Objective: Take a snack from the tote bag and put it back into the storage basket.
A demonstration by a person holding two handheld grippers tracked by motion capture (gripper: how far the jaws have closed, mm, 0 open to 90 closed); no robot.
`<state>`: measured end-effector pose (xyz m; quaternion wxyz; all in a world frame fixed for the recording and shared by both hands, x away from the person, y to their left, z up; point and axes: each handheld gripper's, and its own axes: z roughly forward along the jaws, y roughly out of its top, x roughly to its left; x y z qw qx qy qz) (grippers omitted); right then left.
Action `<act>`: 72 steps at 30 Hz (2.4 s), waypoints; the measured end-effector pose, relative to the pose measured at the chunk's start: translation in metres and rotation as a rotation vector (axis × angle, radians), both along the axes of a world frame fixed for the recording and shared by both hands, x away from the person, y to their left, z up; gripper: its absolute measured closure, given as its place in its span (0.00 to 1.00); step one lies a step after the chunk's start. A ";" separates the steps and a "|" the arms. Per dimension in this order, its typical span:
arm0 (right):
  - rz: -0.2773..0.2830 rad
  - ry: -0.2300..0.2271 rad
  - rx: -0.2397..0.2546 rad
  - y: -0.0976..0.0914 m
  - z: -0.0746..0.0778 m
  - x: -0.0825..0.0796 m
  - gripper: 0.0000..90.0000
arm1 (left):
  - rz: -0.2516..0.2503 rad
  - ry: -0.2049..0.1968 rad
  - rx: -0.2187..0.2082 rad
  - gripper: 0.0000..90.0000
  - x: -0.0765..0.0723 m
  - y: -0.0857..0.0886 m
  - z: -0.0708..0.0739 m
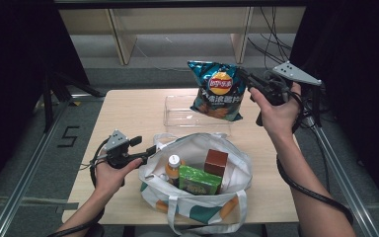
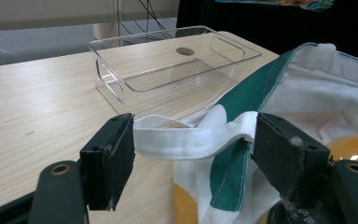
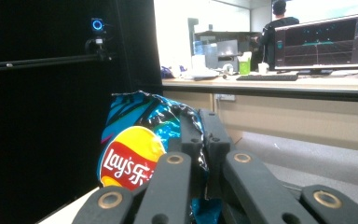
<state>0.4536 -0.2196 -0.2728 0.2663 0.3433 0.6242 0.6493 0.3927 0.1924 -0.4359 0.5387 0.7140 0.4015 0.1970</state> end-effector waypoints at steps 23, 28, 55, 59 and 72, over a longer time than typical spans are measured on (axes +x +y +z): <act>-0.016 0.021 -0.007 0.003 -0.008 0.017 1.00 | 0.003 0.000 -0.001 0.32 0.000 0.000 0.000; -0.020 0.027 -0.003 0.005 -0.009 0.021 1.00 | 0.000 -0.003 -0.004 0.32 0.000 0.001 0.000; -0.037 0.057 0.013 0.013 -0.015 0.043 1.00 | 0.001 -0.006 -0.011 0.32 0.001 0.002 0.000; -0.034 0.061 0.012 0.015 -0.019 0.046 1.00 | 0.008 -0.005 -0.006 0.32 0.000 0.002 0.000; -0.049 0.096 0.020 0.022 -0.028 0.057 1.00 | 0.008 -0.005 -0.007 0.32 0.000 0.002 0.001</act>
